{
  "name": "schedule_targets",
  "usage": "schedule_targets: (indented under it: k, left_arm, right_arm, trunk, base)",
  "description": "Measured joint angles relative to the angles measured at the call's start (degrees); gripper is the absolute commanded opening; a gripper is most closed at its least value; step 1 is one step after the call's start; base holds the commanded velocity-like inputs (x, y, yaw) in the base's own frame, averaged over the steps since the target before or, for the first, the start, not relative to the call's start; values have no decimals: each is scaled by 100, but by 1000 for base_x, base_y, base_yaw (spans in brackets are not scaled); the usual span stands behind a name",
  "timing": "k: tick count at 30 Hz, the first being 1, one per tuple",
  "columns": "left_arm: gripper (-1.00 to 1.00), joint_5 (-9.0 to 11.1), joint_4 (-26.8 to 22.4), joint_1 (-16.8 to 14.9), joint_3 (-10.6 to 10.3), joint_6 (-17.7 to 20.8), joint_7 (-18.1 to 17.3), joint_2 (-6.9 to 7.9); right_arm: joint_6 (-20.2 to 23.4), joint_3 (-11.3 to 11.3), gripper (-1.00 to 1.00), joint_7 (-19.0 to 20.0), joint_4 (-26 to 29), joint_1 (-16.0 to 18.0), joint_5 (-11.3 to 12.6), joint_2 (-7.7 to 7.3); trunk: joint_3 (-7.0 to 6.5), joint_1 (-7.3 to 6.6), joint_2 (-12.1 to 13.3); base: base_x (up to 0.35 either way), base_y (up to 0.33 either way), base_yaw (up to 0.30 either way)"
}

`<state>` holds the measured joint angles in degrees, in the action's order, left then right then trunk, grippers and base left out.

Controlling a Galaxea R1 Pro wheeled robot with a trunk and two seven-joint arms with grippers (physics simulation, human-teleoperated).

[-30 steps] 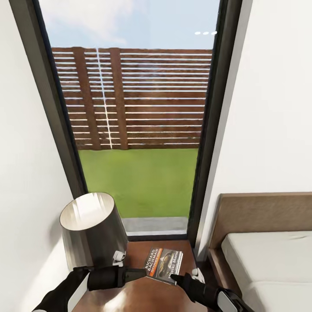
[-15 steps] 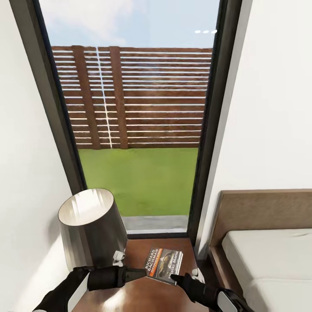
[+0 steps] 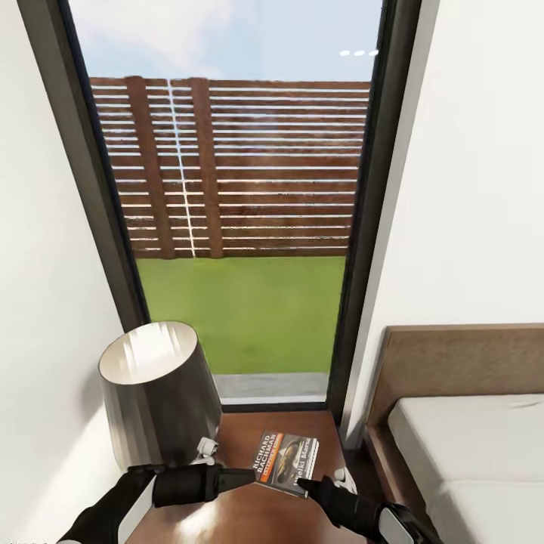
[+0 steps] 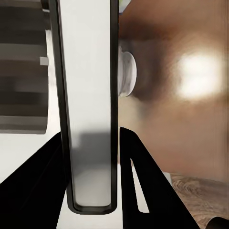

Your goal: In the bedroom, move the book from the bed onto either nightstand, and place the two sandals side by side next to the bed.

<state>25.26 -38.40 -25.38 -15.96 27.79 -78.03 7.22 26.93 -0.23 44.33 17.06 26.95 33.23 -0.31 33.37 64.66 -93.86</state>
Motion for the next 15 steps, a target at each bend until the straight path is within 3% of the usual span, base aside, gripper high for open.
schedule_targets:
  k: [15]
  left_arm:
    - [100,0,4,-1,-6,0,9,0]
  right_arm:
    - [0,0,-100,0,3,0,1,-3]
  trunk:
    - [269,330,-602]
  base:
    - [0,0,0]
